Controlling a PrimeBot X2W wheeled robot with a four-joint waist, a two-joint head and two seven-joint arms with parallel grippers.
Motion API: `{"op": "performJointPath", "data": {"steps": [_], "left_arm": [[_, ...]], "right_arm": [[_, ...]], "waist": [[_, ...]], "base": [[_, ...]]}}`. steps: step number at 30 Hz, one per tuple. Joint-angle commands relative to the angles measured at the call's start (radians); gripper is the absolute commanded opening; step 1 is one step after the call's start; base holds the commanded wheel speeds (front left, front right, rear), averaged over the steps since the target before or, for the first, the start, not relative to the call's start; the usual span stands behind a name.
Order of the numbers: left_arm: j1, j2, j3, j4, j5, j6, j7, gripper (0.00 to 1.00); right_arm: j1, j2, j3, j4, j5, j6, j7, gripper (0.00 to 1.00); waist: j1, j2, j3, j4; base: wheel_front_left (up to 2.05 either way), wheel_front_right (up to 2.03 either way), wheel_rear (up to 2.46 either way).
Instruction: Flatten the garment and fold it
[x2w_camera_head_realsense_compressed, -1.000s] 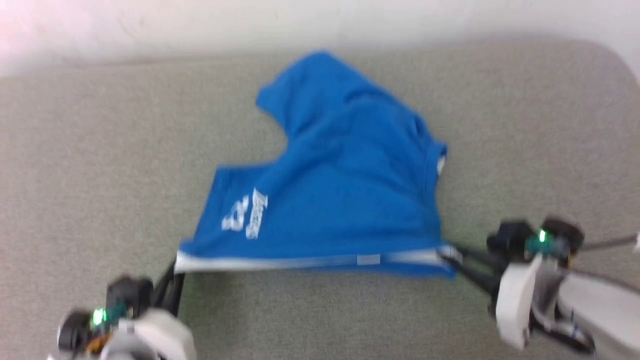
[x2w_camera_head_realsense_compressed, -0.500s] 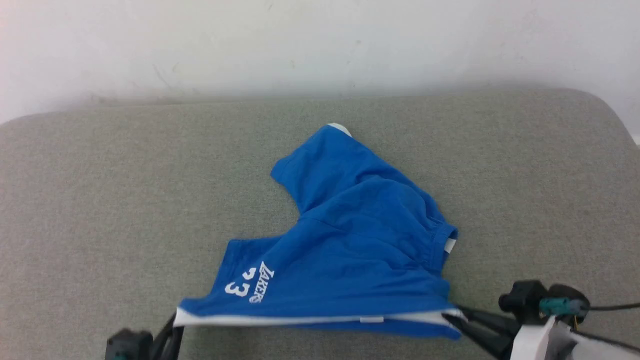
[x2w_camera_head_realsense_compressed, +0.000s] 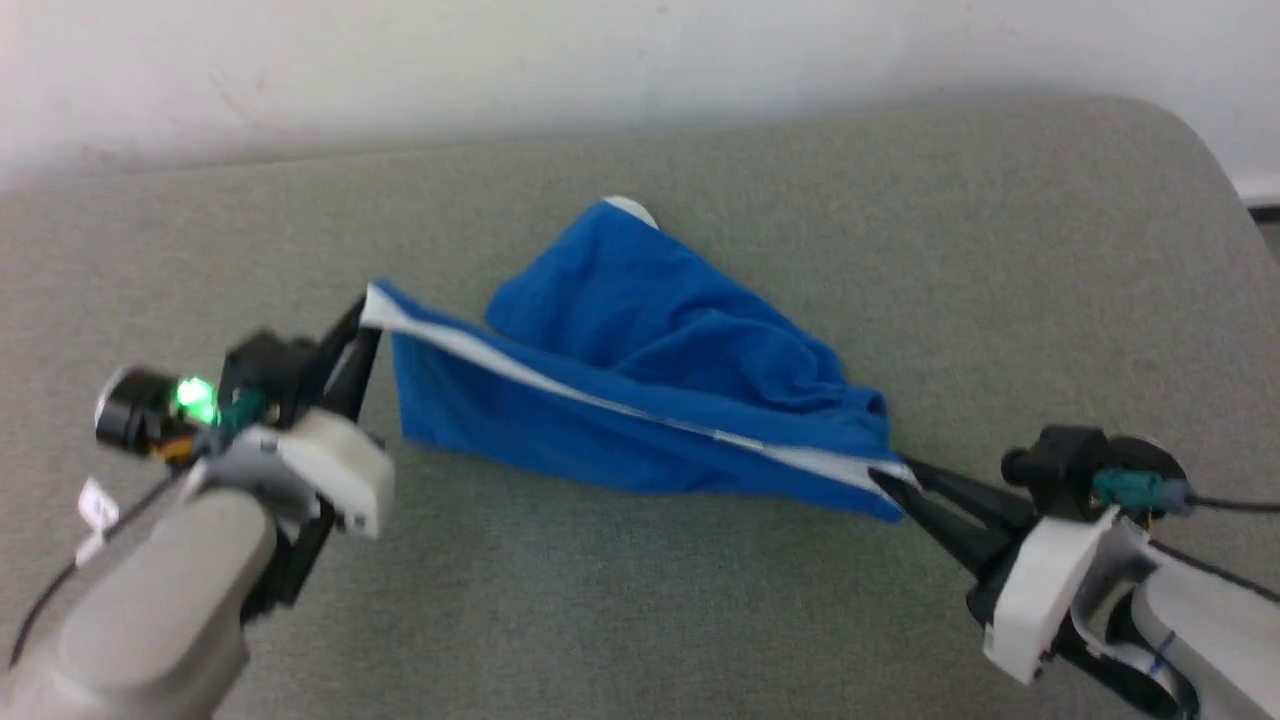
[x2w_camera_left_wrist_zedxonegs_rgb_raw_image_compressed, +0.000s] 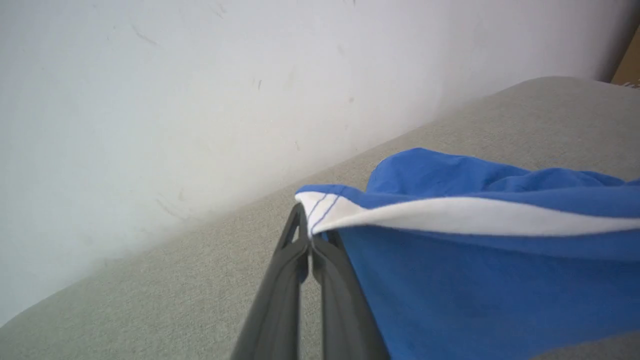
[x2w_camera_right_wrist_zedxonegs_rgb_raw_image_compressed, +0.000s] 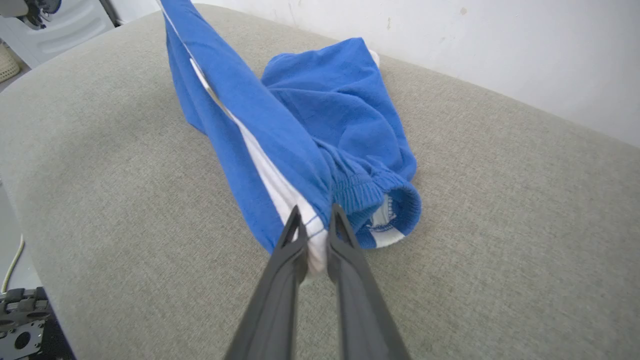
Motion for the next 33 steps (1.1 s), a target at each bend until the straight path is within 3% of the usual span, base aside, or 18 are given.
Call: {"op": "performJointPath", "data": {"steps": [1,12,19,26,27,28,29,30,33], "left_arm": [[-0.058,-0.013,-0.006,0.03,0.016,-0.019,0.01,0.0],[-0.411,-0.098,-0.037,0.349,0.081,-0.144,0.061,0.0],[-0.496,-0.143,-0.068,0.569,0.088,-0.209,0.082,0.0],[-0.527,-0.188,-0.095,0.727,0.089,-0.267,0.047,0.0],[-0.53,-0.195,-0.097,0.744,0.088,-0.272,0.038,0.0],[-0.535,-0.202,-0.099,0.758,0.088,-0.276,0.028,0.0],[-0.542,-0.208,-0.1,0.769,0.088,-0.28,0.015,0.38],[-0.551,-0.211,-0.104,0.778,0.093,-0.283,-0.001,1.0],[-0.567,-0.217,-0.105,0.793,0.092,-0.292,-0.021,1.0]], "right_arm": [[-0.027,0.018,-0.019,-0.002,-0.01,-0.002,0.006,0.0],[-0.209,0.149,-0.047,0.088,-0.048,-0.002,0.034,0.0],[-0.3,0.224,-0.028,0.219,-0.057,-0.002,0.037,0.0],[-0.336,0.249,0.016,0.28,-0.043,-0.002,-0.009,0.02],[-0.338,0.248,0.016,0.284,-0.044,-0.002,-0.025,0.33],[-0.339,0.245,0.015,0.286,-0.046,-0.002,-0.038,0.48],[-0.339,0.241,0.012,0.285,-0.049,-0.002,-0.05,1.0],[-0.338,0.237,0.004,0.282,-0.052,-0.002,-0.065,1.0],[-0.33,0.227,-0.016,0.267,-0.063,-0.002,-0.092,1.0]], "waist": [[-0.0001,0.0,0.081,-0.051],[-0.0001,0.0,0.282,-0.154],[-0.0001,0.0,0.338,-0.187],[-0.0001,0.0,0.337,-0.181],[-0.0001,0.0,0.329,-0.177],[-0.0001,0.0,0.32,-0.172],[-0.0001,0.0,0.31,-0.166],[-0.0001,0.0,0.299,-0.16],[-0.0001,0.0,0.273,-0.149]], "base": [[0.0,0.0,0.0],[0.0,0.0,0.0],[0.0,0.0,0.0],[0.0,0.0,0.0],[0.0,0.0,0.0],[0.0,0.0,0.0],[0.0,0.0,0.0],[0.0,0.0,0.0],[0.0,0.0,0.0]]}}
